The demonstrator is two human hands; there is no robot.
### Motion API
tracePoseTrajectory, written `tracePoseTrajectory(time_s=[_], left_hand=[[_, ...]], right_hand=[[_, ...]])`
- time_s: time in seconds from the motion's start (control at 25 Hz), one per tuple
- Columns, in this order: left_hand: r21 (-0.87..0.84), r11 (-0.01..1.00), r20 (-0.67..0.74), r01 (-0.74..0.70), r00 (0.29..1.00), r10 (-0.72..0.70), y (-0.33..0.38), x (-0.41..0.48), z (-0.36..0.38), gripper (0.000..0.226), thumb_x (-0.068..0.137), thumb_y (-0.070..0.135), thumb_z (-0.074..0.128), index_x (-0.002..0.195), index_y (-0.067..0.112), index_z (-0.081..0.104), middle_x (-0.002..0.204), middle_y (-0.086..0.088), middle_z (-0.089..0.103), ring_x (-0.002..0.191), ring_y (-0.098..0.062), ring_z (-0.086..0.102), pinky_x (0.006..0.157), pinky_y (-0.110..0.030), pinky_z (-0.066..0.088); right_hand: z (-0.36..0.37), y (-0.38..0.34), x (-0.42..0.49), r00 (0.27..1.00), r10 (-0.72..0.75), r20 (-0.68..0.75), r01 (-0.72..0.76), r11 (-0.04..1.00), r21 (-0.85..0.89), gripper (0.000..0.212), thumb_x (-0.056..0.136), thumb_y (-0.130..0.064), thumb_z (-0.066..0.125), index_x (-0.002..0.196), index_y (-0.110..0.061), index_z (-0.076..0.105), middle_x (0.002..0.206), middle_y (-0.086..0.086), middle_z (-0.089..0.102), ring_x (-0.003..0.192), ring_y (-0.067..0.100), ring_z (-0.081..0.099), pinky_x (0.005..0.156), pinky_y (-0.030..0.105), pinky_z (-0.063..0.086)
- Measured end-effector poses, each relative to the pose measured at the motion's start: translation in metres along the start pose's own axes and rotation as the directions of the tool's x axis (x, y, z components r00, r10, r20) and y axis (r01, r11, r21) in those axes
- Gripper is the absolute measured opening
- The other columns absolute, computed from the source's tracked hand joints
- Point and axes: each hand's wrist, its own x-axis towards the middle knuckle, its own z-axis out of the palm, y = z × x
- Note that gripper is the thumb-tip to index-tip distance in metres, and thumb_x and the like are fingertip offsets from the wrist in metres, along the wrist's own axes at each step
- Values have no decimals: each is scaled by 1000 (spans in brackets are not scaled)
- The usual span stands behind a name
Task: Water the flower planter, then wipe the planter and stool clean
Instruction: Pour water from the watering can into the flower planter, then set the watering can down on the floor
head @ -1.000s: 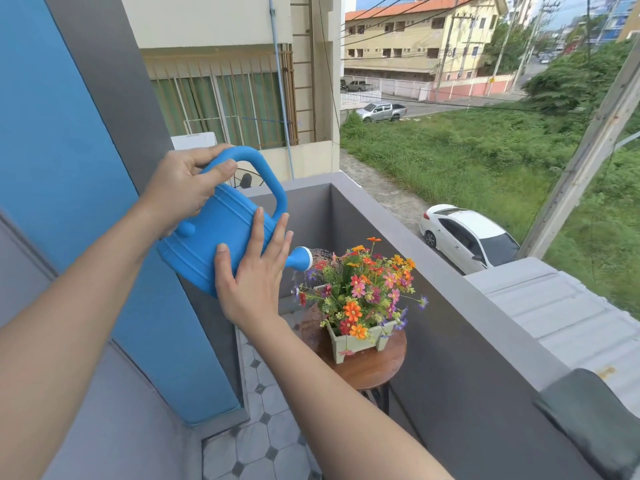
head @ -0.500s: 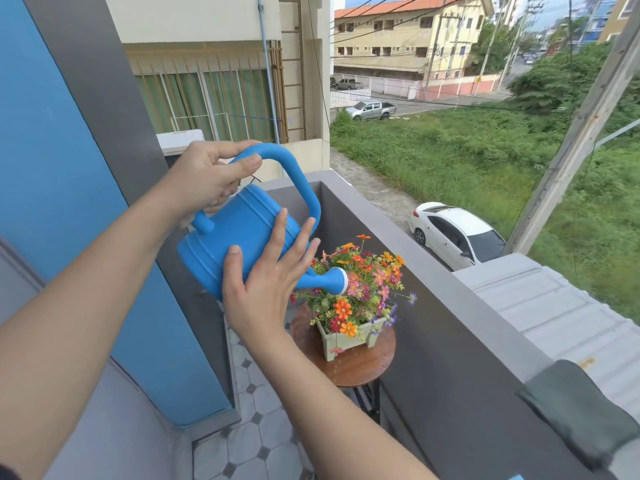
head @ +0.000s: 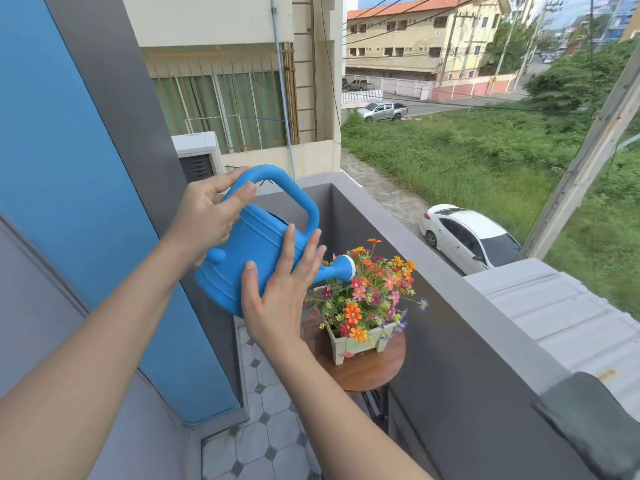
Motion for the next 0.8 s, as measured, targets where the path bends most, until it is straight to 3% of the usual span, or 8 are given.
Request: tracePoseTrajectory(time_s=[0.08,0.16,0.28,0.4,0.6,0.8], left_hand=[[-31,999,-42,-27,999,26,-9,-12,6,23,95,25,53,116,23,62,51,-2,26,36,-6,18,35,-16,17],[-92,995,-112,-40,993,29,-20,-22,10,10,96,26,51,96,25,61,44,10,31,34,-4,20,34,-17,17],[-177,984,-200,-38,980,2,-34,-32,13,21,89,40,52,80,21,50,44,14,30,35,-4,21,35,-20,16],[-216,974,-306,-61,952,-9,-47,-45,12,25,90,38,47,74,20,41,44,14,30,37,-5,22,36,-24,17],[-215,970,-512,-117,859,-10,-100,-87,-11,42,87,53,50,65,19,37,44,7,31,37,-17,21,39,-28,19],[-165,986,-664,19,737,-126,-193,-159,-30,39,82,38,49,46,28,40,38,12,32,35,-13,24,40,-26,20]], right_hand=[[-5,4,-1,1000,15,-26,-14,1000,15,70,87,-49,36,144,-47,-5,151,-17,-29,141,9,-30,113,24,-17],[-11,8,1,999,1,-42,0,1000,6,69,88,-49,36,143,-48,-6,149,-25,-29,144,11,-26,115,27,-13],[-16,13,6,998,-54,-30,53,998,-18,68,89,-49,37,142,-48,-6,147,-30,-34,147,15,-19,116,26,-10],[-12,18,8,992,-124,1,124,992,-20,66,93,-50,35,145,-47,-5,151,-24,-33,148,16,-15,118,28,-5],[29,43,-15,948,-304,99,301,953,41,60,100,-48,25,151,-36,-5,160,-6,-21,149,31,-3,120,37,2],[92,96,-80,908,-310,282,274,948,161,59,101,-46,26,151,-35,-3,161,-5,-18,149,30,-1,118,46,11]])
